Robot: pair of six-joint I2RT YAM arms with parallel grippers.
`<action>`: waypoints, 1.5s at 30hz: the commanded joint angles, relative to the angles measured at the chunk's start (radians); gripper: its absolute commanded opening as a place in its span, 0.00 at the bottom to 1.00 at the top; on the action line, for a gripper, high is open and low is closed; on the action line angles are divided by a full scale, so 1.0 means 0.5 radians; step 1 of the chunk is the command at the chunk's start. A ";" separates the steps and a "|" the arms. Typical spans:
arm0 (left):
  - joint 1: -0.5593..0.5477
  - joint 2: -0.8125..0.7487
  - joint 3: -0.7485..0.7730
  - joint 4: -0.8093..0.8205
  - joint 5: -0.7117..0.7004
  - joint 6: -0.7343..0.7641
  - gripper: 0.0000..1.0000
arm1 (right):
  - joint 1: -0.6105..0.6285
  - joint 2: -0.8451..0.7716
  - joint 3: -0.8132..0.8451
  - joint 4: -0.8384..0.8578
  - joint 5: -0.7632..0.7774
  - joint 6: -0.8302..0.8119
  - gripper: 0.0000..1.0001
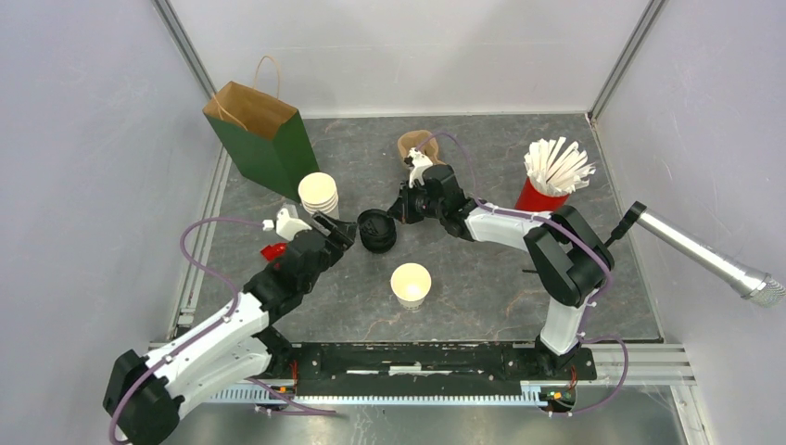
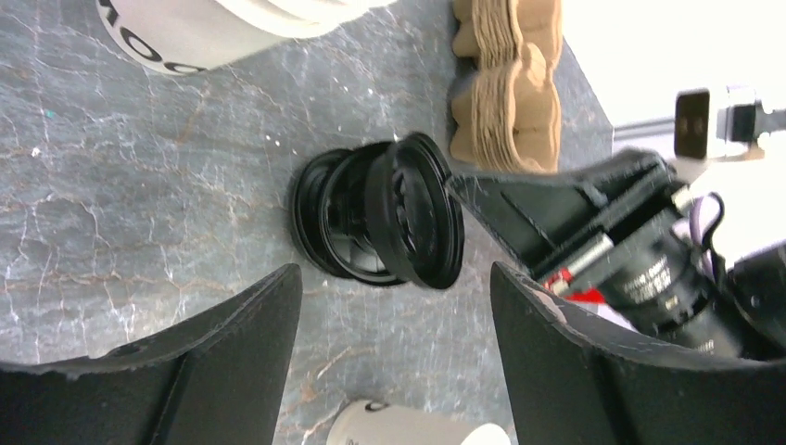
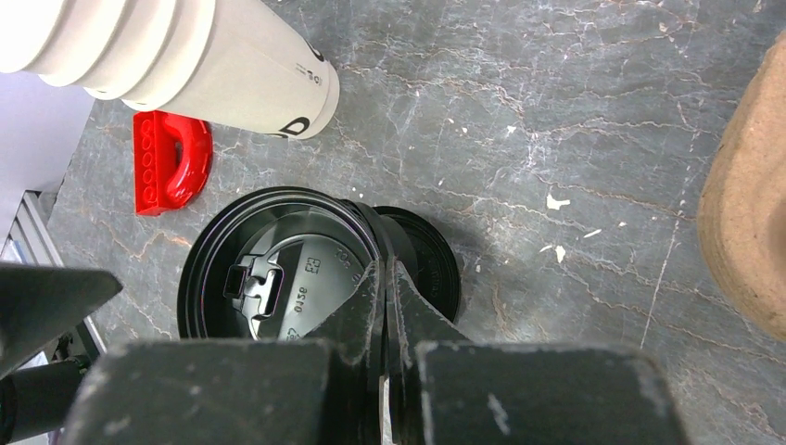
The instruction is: Pack the takeout coffee
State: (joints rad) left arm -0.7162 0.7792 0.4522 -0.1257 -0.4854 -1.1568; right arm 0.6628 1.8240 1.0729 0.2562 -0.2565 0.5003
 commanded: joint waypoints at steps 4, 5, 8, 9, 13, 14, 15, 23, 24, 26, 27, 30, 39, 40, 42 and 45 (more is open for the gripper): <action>0.276 0.197 -0.066 0.482 0.357 -0.144 0.75 | -0.048 -0.048 -0.039 0.124 -0.115 -0.023 0.00; 0.276 0.226 -0.070 0.535 0.377 -0.133 0.74 | -0.046 -0.044 -0.042 0.134 -0.125 -0.022 0.00; 0.275 0.331 -0.064 0.647 0.453 -0.101 0.72 | -0.046 -0.021 -0.056 0.181 -0.164 0.012 0.00; 0.276 0.365 -0.067 0.668 0.461 -0.101 0.72 | -0.049 -0.009 -0.060 0.198 -0.180 0.028 0.00; 0.274 0.461 -0.100 0.793 0.492 -0.105 0.70 | -0.046 0.014 -0.062 0.209 -0.198 0.038 0.00; 0.276 0.474 -0.108 0.817 0.492 -0.102 0.70 | -0.046 0.011 -0.071 0.211 -0.192 0.036 0.00; 0.274 0.498 -0.110 0.824 0.485 -0.101 0.70 | -0.046 0.009 -0.075 0.212 -0.187 0.034 0.00; 0.275 0.639 -0.120 0.944 0.506 -0.106 0.62 | -0.046 0.009 -0.078 0.222 -0.193 0.046 0.00; 0.276 0.644 -0.119 0.942 0.502 -0.099 0.61 | -0.046 0.009 -0.078 0.220 -0.190 0.045 0.00; 0.276 0.653 -0.121 0.948 0.494 -0.090 0.58 | -0.046 0.006 -0.082 0.218 -0.187 0.044 0.00; 0.275 0.658 -0.121 0.953 0.495 -0.090 0.57 | -0.048 0.003 -0.084 0.218 -0.186 0.045 0.00; 0.274 0.671 -0.134 0.989 0.517 -0.096 0.52 | -0.046 0.001 -0.090 0.214 -0.185 0.046 0.00; 0.274 0.681 -0.129 1.034 0.564 -0.043 0.29 | -0.049 -0.050 -0.094 0.140 -0.109 0.003 0.07; 0.276 0.674 -0.126 1.033 0.570 -0.034 0.27 | -0.050 -0.058 -0.096 0.128 -0.095 -0.006 0.09; 0.275 0.659 -0.128 1.028 0.575 -0.027 0.26 | -0.052 -0.070 -0.087 0.102 -0.081 -0.024 0.14; 0.275 0.628 -0.124 1.011 0.577 -0.008 0.24 | -0.069 -0.100 -0.076 0.065 -0.063 -0.042 0.22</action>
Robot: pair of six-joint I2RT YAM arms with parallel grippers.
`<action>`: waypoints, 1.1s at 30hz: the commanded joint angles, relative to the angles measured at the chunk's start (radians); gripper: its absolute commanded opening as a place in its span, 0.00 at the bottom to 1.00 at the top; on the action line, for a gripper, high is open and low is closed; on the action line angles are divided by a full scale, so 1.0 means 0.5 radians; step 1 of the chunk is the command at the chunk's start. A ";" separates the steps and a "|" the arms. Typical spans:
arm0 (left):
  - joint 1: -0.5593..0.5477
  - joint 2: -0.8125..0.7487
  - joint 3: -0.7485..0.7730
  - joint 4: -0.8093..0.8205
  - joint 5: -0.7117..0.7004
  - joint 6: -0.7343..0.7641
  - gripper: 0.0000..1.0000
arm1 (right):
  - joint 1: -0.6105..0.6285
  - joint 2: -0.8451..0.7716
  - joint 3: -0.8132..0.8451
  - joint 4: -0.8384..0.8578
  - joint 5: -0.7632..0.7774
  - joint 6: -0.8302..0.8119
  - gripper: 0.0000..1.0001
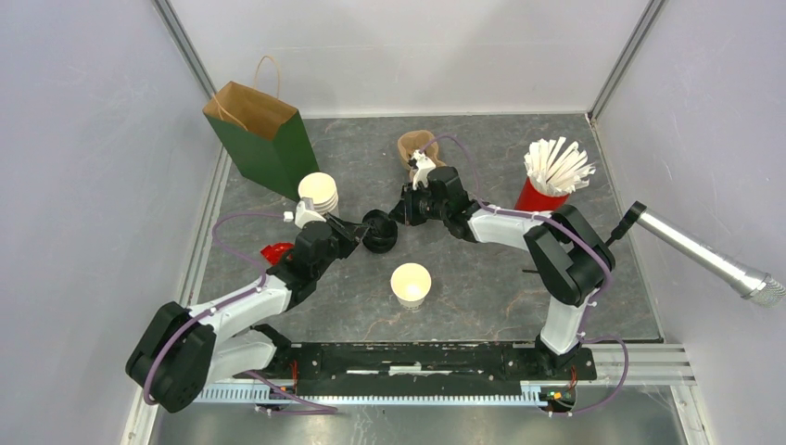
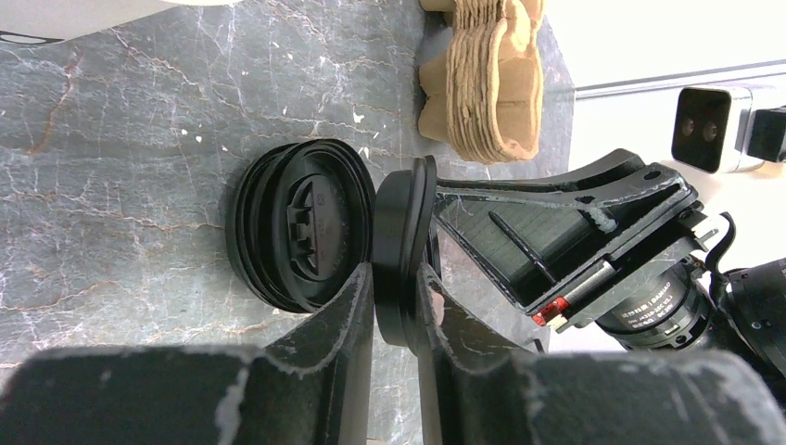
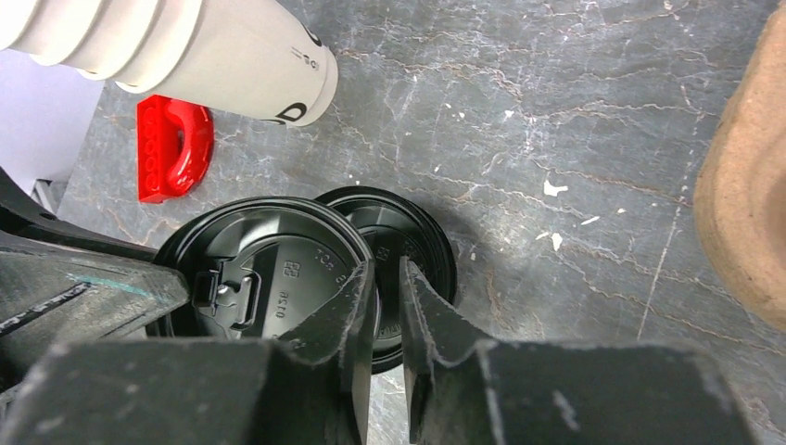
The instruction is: Pack the takeout coffee
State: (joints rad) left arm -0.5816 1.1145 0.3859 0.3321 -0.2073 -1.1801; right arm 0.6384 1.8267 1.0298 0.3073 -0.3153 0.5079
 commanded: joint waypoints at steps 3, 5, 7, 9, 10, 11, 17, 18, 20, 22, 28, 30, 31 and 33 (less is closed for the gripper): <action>0.006 -0.095 0.022 0.051 0.022 0.074 0.24 | -0.042 -0.161 0.017 -0.079 0.082 -0.082 0.30; 0.006 -0.139 0.036 0.003 0.021 0.109 0.24 | -0.060 -0.212 0.012 -0.116 0.088 -0.106 0.38; 0.006 -0.194 0.055 -0.059 0.018 0.141 0.25 | -0.082 -0.271 0.002 -0.151 0.092 -0.137 0.43; 0.005 -0.254 0.073 -0.135 0.011 0.176 0.25 | -0.103 -0.358 -0.018 -0.187 0.099 -0.175 0.48; 0.006 -0.283 0.083 -0.171 0.010 0.199 0.25 | -0.113 -0.400 -0.035 -0.203 0.099 -0.192 0.52; 0.006 -0.322 0.095 -0.215 0.015 0.224 0.25 | -0.125 -0.456 -0.055 -0.219 0.102 -0.213 0.55; 0.006 -0.495 0.242 -0.563 0.201 0.397 0.26 | -0.200 -0.774 -0.240 -0.222 -0.140 -0.309 0.88; 0.005 -0.522 0.267 -0.612 0.248 0.428 0.26 | -0.200 -0.857 -0.290 -0.202 -0.157 -0.342 0.89; 0.003 -0.578 0.302 -0.727 0.291 0.507 0.29 | -0.203 -0.997 -0.375 -0.236 -0.073 -0.408 0.89; 0.003 -0.596 0.354 -0.868 0.257 0.595 0.31 | -0.201 -1.114 -0.420 -0.300 0.060 -0.412 0.89; 0.003 -0.473 0.590 -1.124 0.297 0.847 0.42 | -0.198 -1.120 -0.498 -0.249 0.124 -0.478 0.75; 0.003 -0.414 0.685 -1.238 0.341 0.897 0.47 | -0.173 -1.033 -0.421 -0.282 0.188 -0.618 0.67; 0.003 -0.403 0.727 -1.285 0.355 0.926 0.52 | -0.148 -0.971 -0.375 -0.323 0.260 -0.688 0.62; 0.003 -0.406 0.779 -1.386 0.348 0.985 0.65 | -0.078 -0.832 -0.216 -0.471 0.422 -0.848 0.56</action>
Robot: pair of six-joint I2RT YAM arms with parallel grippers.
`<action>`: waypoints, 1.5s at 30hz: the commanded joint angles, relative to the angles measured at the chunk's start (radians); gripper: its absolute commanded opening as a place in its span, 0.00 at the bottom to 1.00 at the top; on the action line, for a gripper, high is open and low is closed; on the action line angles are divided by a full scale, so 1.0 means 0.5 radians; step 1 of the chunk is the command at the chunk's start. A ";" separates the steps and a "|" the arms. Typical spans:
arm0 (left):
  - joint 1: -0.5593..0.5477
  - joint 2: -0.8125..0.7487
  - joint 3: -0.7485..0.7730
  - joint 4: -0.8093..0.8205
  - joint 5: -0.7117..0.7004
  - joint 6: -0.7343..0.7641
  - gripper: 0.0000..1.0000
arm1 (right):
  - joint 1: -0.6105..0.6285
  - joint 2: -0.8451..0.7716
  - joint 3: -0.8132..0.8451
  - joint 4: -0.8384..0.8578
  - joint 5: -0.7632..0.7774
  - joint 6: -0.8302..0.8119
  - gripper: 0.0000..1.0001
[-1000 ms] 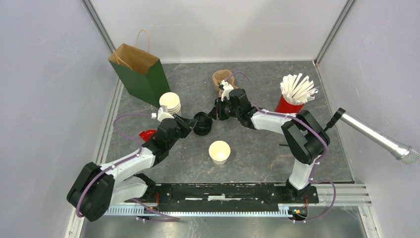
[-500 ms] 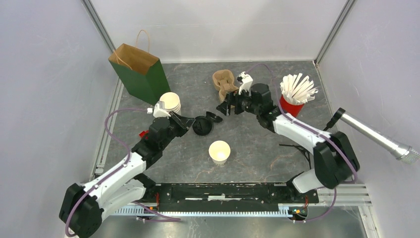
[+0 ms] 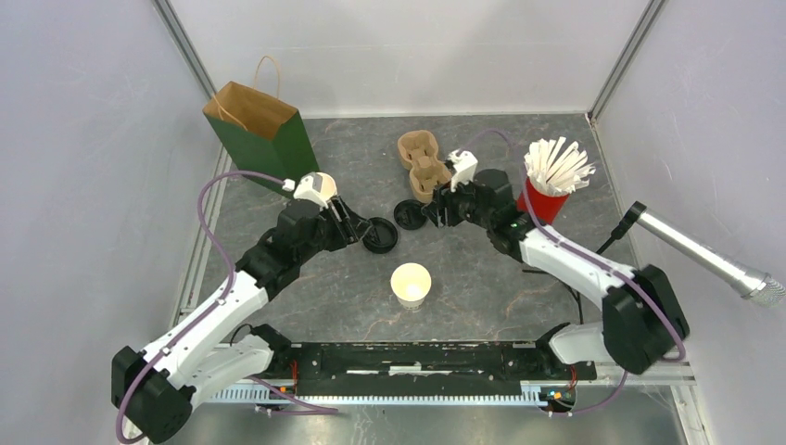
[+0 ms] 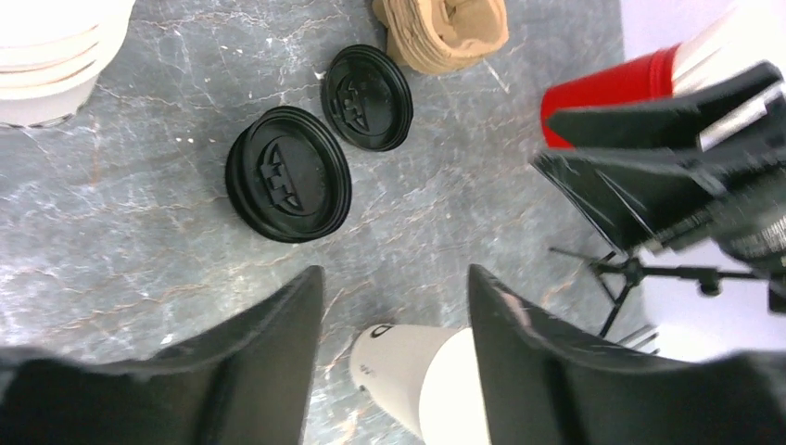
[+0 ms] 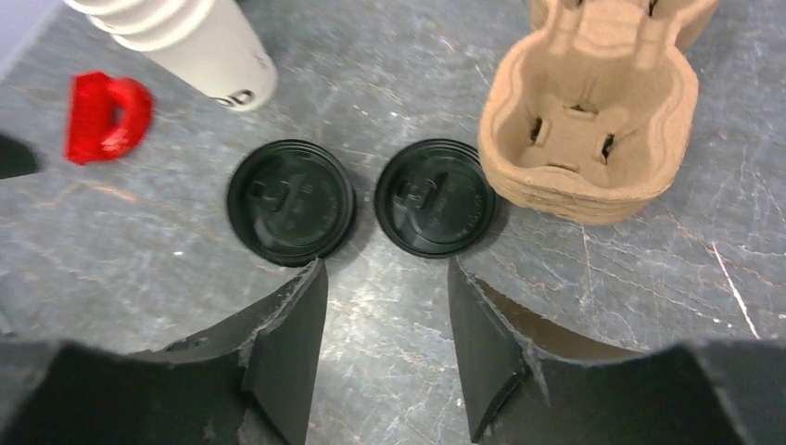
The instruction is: Pack the takeout coffee
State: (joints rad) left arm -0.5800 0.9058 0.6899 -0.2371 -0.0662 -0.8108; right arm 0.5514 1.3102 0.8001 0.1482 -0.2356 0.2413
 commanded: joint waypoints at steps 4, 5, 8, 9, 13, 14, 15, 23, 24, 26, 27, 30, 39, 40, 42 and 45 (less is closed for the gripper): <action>-0.001 -0.094 0.252 -0.464 0.017 0.415 0.81 | 0.170 0.500 0.539 -0.523 0.690 -0.207 0.54; 0.000 -0.127 0.274 -0.533 -0.001 0.465 0.84 | 0.168 0.567 0.587 -0.583 0.787 -0.116 0.53; 0.000 -0.226 0.298 -0.717 -0.071 0.584 0.90 | 0.169 0.650 0.560 -0.514 0.967 0.185 0.51; 0.000 -0.260 0.296 -0.762 -0.092 0.608 0.92 | 0.170 0.663 0.526 -0.451 1.010 0.285 0.50; 0.000 -0.401 0.243 -0.888 -0.168 0.670 1.00 | 0.170 0.731 0.426 -0.179 1.064 0.486 0.46; -0.001 -0.438 0.231 -0.902 -0.180 0.684 1.00 | 0.171 0.752 0.430 -0.165 1.090 0.522 0.46; 0.000 -0.467 0.222 -0.918 -0.188 0.693 1.00 | 0.170 0.774 0.429 -0.162 1.138 0.559 0.45; -0.001 -0.615 0.193 -0.902 -0.227 0.698 1.00 | 0.172 0.719 0.166 0.214 1.153 0.707 0.39; -0.001 -0.625 0.187 -0.899 -0.241 0.699 1.00 | 0.170 0.728 0.165 0.214 1.150 0.726 0.39; 0.000 -0.640 0.185 -0.901 -0.263 0.698 1.00 | 0.172 0.759 0.167 0.218 1.141 0.745 0.39; 0.000 -0.650 0.185 -0.900 -0.264 0.695 1.00 | 0.173 0.779 0.165 0.230 1.128 0.756 0.39; 0.000 -0.668 0.171 -0.892 -0.261 0.684 1.00 | 0.181 0.832 0.173 0.256 1.092 0.778 0.39; -0.002 -0.679 0.161 -0.888 -0.258 0.679 1.00 | 0.203 0.951 0.203 0.314 1.096 0.833 0.38; -0.001 -0.683 0.161 -0.888 -0.260 0.677 1.00 | 0.207 0.966 0.213 0.308 1.100 0.833 0.37; 0.000 -0.688 0.162 -0.888 -0.264 0.677 1.00 | 0.209 0.990 0.227 0.299 1.100 0.843 0.36; 0.000 -0.690 0.160 -0.888 -0.272 0.681 1.00 | 0.219 1.024 0.239 0.320 1.099 0.852 0.35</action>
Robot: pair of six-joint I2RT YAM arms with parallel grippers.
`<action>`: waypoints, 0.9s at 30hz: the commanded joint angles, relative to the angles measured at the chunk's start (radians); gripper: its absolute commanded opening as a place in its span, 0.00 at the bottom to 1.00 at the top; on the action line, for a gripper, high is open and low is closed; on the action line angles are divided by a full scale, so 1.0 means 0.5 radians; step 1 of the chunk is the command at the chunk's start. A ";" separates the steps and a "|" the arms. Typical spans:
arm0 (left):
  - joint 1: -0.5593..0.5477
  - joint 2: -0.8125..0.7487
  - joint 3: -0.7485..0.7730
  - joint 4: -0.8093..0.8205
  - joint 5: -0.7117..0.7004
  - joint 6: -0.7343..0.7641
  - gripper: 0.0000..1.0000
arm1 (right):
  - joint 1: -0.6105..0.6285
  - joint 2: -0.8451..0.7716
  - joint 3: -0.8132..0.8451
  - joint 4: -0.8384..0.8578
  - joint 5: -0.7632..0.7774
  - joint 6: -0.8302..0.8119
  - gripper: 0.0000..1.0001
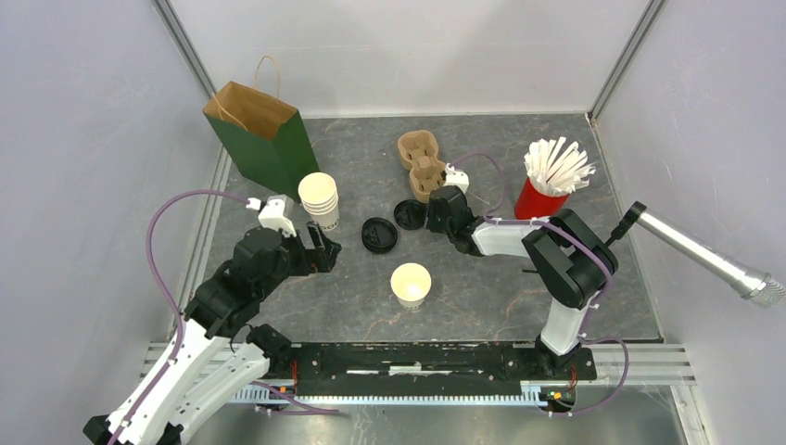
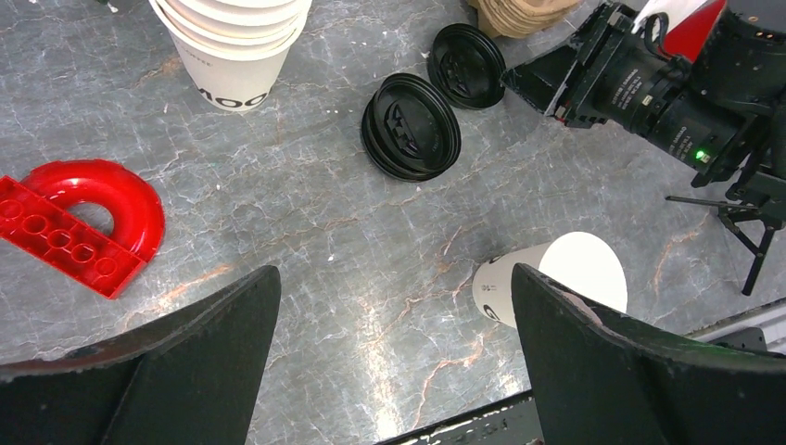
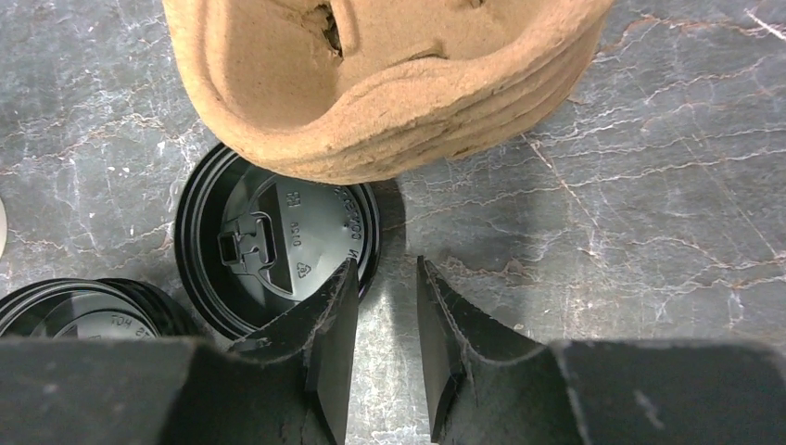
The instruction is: Pack the takeout coffee
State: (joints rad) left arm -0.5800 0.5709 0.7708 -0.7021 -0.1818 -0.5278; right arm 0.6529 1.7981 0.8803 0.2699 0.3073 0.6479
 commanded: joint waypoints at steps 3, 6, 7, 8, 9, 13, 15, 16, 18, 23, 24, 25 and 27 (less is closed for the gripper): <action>0.000 -0.027 -0.001 0.039 -0.040 0.115 1.00 | 0.023 0.084 0.118 0.059 0.017 0.035 0.34; 0.000 -0.036 0.000 0.036 -0.066 0.109 1.00 | 0.023 0.105 0.135 0.071 0.014 0.028 0.31; -0.002 -0.039 0.003 0.028 -0.089 0.104 1.00 | 0.022 0.105 0.135 0.075 0.014 0.025 0.29; -0.001 -0.044 0.007 0.014 -0.117 0.101 1.00 | 0.023 0.101 0.135 0.075 0.020 0.026 0.26; -0.002 -0.046 0.012 0.000 -0.146 0.103 1.00 | 0.024 0.098 0.135 0.074 0.023 0.023 0.22; 0.000 -0.073 0.023 -0.025 -0.230 0.096 1.00 | 0.023 0.028 0.089 0.060 0.026 0.003 0.03; 0.000 -0.090 0.018 -0.025 -0.243 0.097 1.00 | 0.023 -0.041 0.048 0.032 0.026 -0.027 0.00; -0.001 -0.096 0.012 -0.025 -0.253 0.111 1.00 | 0.023 -0.090 0.023 0.025 0.025 -0.044 0.00; 0.000 -0.111 -0.004 -0.014 -0.244 0.157 1.00 | 0.023 -0.194 -0.043 0.028 0.020 -0.095 0.00; 0.000 -0.122 -0.117 0.231 0.185 0.311 0.98 | 0.023 -0.477 -0.083 -0.126 0.041 -0.280 0.00; 0.000 -0.106 -0.126 0.263 0.230 0.351 0.98 | 0.023 -0.538 -0.072 -0.180 0.037 -0.322 0.00; 0.000 -0.079 -0.124 0.269 0.273 0.401 0.98 | 0.023 -0.591 -0.053 -0.248 0.026 -0.371 0.00; -0.001 -0.027 -0.079 0.257 0.331 0.567 0.95 | 0.023 -0.680 -0.014 -0.372 -0.007 -0.446 0.00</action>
State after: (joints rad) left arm -0.5800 0.5194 0.7158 -0.6506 -0.1371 -0.4225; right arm 0.6601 1.5555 0.8352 0.1905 0.3111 0.5308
